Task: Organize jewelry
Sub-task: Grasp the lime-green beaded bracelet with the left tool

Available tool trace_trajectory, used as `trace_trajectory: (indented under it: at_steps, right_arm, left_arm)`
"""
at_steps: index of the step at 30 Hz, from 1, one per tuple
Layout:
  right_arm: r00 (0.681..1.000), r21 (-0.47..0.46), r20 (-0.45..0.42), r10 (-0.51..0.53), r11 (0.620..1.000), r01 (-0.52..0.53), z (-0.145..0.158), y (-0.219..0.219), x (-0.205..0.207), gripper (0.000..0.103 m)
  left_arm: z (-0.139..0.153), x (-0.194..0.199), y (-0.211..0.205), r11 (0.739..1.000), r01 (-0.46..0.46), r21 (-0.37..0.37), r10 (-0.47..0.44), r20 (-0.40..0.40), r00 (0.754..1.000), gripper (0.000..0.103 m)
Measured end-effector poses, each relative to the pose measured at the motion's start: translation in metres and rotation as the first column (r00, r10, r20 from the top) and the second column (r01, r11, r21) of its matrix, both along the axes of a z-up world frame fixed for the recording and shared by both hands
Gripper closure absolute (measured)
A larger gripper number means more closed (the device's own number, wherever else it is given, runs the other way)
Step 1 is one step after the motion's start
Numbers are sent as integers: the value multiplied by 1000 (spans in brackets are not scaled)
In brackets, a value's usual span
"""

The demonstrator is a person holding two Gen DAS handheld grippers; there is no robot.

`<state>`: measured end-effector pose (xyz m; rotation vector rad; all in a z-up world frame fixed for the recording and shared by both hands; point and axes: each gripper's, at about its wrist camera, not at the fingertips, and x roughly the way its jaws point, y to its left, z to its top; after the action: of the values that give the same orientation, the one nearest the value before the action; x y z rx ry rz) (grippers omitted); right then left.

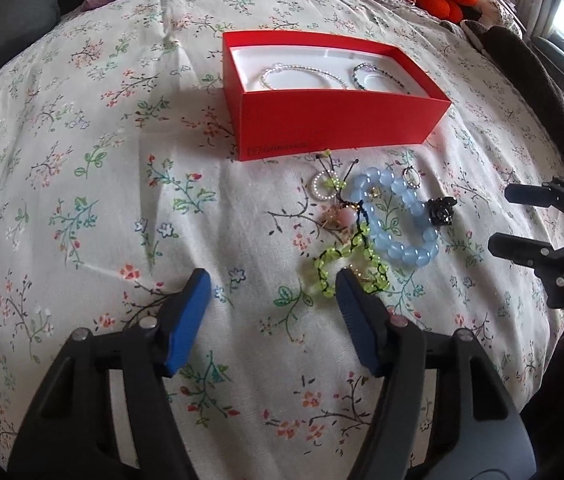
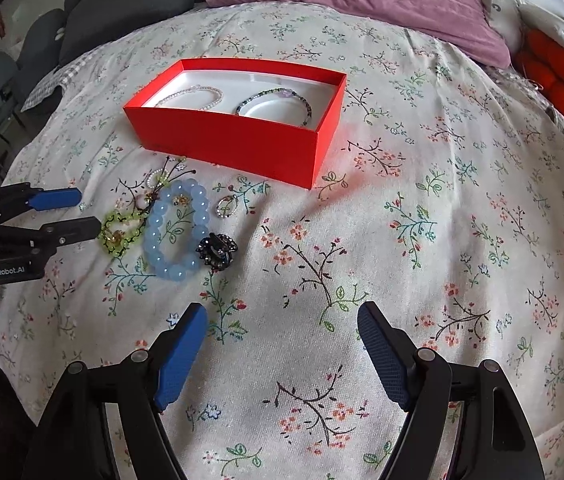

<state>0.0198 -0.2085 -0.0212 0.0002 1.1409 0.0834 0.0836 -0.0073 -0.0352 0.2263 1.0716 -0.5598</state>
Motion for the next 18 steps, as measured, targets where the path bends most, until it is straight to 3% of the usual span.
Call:
trace_trajectory:
  at_steps: [6, 7, 14, 18]
  right_arm:
    - [1000, -5, 21, 11, 1000, -11, 5, 6, 4, 24]
    - [1000, -5, 27, 13, 1000, -13, 6, 7, 5, 24]
    - [999, 5, 36, 8, 1000, -9, 10, 10, 16, 24]
    - [999, 8, 39, 1, 1000, -1, 11, 10, 23, 24]
  left_arm:
    - [-10, -1, -24, 994, 72, 80, -74, 26, 997, 48]
    - [-10, -2, -28, 993, 81, 88, -84, 31, 996, 53]
    - [-8, -5, -39, 992, 101, 79, -102, 13, 995, 92]
    - [1, -6, -36, 996, 79, 42, -79, -3, 997, 97]
